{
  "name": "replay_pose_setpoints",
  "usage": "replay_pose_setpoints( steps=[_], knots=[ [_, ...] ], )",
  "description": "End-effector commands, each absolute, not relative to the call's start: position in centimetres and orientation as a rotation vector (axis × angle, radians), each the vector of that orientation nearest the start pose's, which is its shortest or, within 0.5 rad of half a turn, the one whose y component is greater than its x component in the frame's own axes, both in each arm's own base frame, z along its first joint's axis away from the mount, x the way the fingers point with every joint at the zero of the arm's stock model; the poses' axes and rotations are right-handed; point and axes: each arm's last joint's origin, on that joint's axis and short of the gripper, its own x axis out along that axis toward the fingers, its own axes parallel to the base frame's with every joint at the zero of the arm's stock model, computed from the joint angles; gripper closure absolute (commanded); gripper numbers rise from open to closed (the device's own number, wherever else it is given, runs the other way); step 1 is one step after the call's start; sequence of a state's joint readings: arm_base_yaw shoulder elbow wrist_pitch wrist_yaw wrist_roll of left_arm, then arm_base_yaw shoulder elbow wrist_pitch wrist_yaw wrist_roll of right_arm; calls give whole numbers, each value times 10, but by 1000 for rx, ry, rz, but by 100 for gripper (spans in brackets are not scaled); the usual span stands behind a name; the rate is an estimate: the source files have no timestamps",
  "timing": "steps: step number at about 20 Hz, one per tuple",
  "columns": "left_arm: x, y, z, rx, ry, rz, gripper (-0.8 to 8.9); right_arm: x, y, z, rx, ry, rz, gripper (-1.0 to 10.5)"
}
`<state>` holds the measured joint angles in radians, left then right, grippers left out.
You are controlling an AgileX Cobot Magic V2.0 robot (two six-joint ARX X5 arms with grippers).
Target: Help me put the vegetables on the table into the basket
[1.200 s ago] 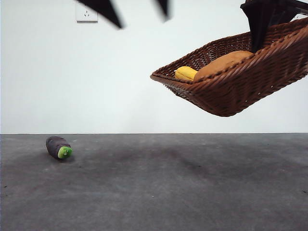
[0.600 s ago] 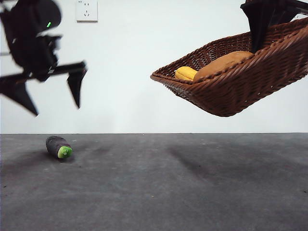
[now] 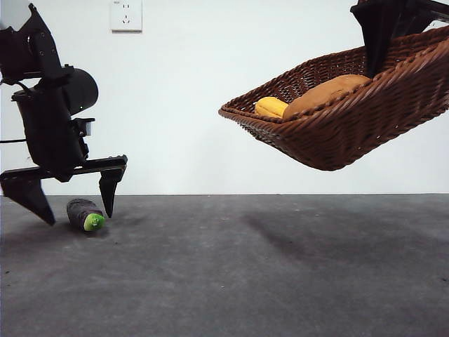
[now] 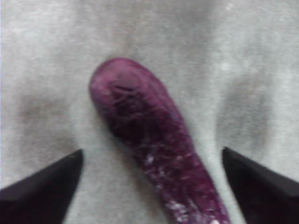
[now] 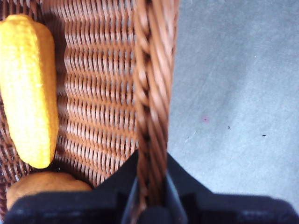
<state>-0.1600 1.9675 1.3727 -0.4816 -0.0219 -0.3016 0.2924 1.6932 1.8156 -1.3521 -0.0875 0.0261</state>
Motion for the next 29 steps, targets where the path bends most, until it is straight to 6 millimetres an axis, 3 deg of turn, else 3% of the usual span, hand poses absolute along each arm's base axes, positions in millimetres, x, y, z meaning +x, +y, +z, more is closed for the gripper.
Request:
replay_pose_setpoints(
  steps=[1,3,4,7,8,13,16,18,23,25,29],
  knots=[
    [400,-71,169,-152,1083,28,378,308,96,364,-104,1216,329,963],
    [399,-76,167,-120,1090,29,384,308,96,364,-107,1215,332,963],
    [398,-77,165,-113,1096,24,443,308,96,364,-108,1215,332,963],
    [398,-82,163,-81,1106,0,759,308,96,364,-109,1217,333,963],
    [397,-83,163,-69,1105,-9,799,307,96,364,-111,1218,334,963],
    [395,-84,170,-41,1110,-44,818,307,96,364,-114,1218,336,963],
    [393,-87,203,-119,1065,-168,818,308,96,364,-108,1216,332,963],
    [383,-89,240,-190,982,-285,818,308,96,364,-99,1216,326,963],
    [316,-121,330,-158,805,-573,817,310,97,365,-62,1198,311,963],
    [286,-141,349,-105,777,-680,817,311,98,365,-19,1193,349,963],
    [254,-182,355,-42,782,-808,816,309,106,367,66,1199,482,963]
  ],
)
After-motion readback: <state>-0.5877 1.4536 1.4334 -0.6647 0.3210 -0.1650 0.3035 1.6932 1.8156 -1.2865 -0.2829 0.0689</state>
